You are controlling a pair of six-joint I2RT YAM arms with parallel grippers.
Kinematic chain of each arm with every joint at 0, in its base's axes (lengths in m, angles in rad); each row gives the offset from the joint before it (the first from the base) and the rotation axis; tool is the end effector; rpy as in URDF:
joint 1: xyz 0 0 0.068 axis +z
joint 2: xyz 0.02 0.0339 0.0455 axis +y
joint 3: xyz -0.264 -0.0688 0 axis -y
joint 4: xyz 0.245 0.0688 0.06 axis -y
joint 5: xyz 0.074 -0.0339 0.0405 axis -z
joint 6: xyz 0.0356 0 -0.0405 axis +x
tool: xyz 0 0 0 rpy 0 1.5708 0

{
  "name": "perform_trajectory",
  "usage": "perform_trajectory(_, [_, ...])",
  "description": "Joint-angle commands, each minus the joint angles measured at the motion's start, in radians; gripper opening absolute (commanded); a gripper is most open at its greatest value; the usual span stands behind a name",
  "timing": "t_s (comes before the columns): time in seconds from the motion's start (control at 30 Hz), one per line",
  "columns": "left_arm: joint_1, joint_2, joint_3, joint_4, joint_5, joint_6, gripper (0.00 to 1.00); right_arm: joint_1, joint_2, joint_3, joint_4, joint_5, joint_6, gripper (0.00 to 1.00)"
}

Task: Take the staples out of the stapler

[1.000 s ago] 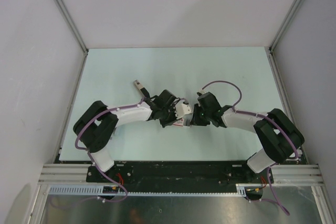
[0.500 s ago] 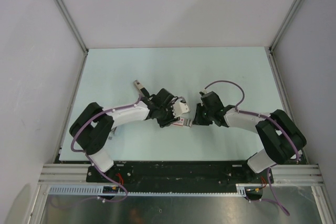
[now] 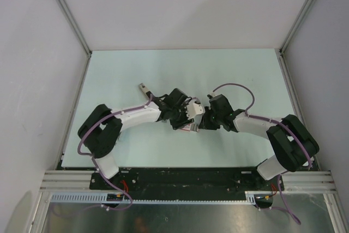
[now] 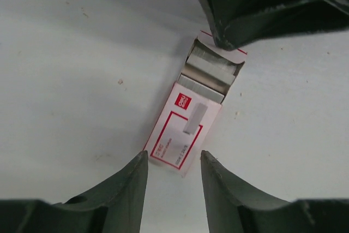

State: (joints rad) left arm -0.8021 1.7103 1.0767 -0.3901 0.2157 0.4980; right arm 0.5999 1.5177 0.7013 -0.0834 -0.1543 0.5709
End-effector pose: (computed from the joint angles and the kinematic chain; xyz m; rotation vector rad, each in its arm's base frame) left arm 0.2352 -0.2542 0.1853 1.6406 2.0270 -0.3897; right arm 0.2325 0.1656 0.1542 -0.1072 2.5842 0.6647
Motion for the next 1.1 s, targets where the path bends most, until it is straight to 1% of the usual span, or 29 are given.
perform_trajectory(0.0, [-0.007,0.06,0.049,0.002,0.031,0.019,0.49,0.004,-0.029,0.011,0.063,-0.026,0.031,0.29])
perform_trajectory(0.3, [-0.007,0.107,0.041,0.004,0.04,0.042,0.48,0.045,-0.005,0.016,0.039,0.017,0.047,0.29])
perform_trajectory(0.43, [-0.008,0.112,0.036,0.003,0.049,0.04,0.41,0.06,0.013,0.017,0.032,0.03,0.046,0.28])
perform_trajectory(0.6, [-0.007,0.079,0.002,0.003,0.061,0.036,0.36,0.059,-0.003,0.016,-0.007,0.063,0.027,0.27])
perform_trajectory(0.93, [-0.02,-0.016,-0.072,0.001,0.069,0.011,0.36,0.038,-0.025,0.006,-0.045,0.082,-0.003,0.24])
perform_trajectory(1.07, [-0.025,-0.052,-0.086,-0.006,0.092,-0.011,0.36,0.032,-0.026,0.007,-0.059,0.098,-0.019,0.22])
